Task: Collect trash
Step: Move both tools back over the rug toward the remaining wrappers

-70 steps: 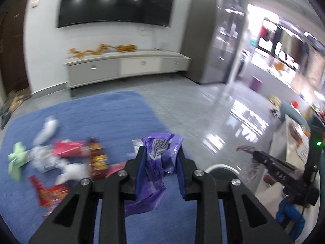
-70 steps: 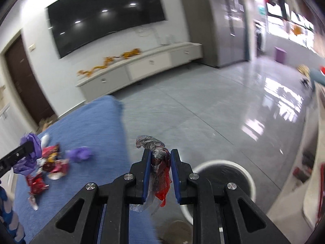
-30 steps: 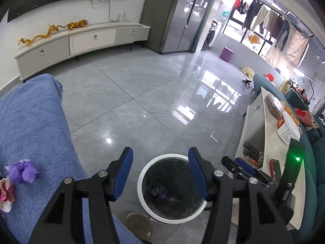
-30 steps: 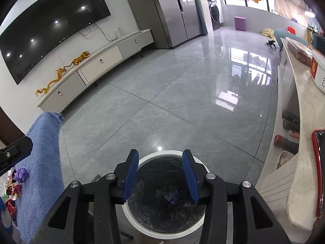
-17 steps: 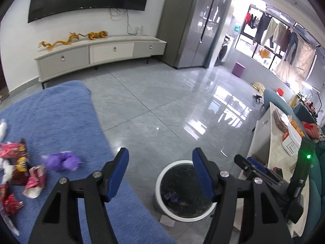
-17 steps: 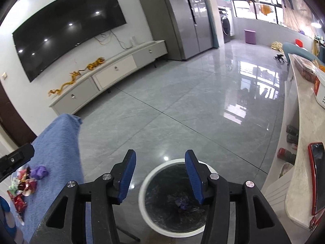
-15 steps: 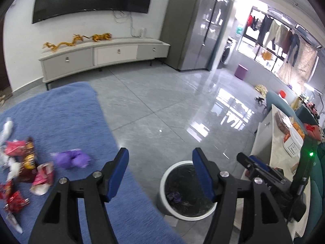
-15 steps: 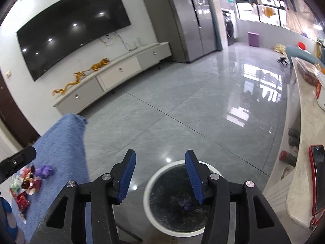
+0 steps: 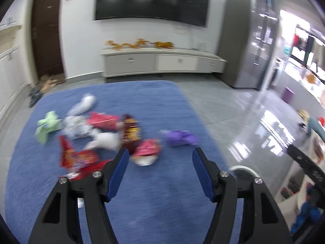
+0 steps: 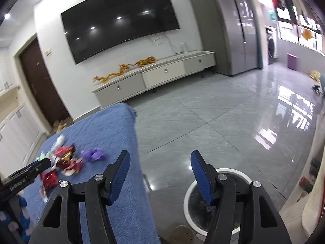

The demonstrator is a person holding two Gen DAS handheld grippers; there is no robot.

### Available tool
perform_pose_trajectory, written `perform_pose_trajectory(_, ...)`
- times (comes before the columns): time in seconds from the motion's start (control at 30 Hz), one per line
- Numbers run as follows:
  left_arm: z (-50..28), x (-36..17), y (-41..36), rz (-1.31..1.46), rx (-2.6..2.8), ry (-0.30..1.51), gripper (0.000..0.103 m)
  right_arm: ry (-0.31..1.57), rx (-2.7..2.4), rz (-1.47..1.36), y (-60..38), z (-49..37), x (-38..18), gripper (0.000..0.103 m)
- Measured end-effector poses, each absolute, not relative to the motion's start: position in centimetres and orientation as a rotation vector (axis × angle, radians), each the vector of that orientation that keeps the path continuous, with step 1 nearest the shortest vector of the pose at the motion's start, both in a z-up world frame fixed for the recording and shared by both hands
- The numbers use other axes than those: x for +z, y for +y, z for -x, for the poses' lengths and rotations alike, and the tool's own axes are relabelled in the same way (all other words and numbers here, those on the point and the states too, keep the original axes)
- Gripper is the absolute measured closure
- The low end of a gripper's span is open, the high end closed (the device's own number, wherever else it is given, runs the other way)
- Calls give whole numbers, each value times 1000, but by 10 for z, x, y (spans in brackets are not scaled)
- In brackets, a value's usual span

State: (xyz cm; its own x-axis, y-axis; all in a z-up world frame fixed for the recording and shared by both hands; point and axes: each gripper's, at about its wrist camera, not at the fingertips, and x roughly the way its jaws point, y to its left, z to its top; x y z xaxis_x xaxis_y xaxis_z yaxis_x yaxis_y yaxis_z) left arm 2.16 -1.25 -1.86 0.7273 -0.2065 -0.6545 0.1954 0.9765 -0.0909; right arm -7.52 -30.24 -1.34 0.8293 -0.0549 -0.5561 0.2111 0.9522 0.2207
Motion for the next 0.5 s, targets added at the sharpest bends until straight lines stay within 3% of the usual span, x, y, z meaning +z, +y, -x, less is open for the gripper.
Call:
perform_pose_trajectory(0.13, -22, -27, 32, 27, -114, 720, 29, 586, -118, -269, -296, 80, -18, 41)
perform_pose_trajectory(0.5, -14, -50, 91, 7, 4, 757, 27, 620, -124, -271, -296, 86, -30, 39)
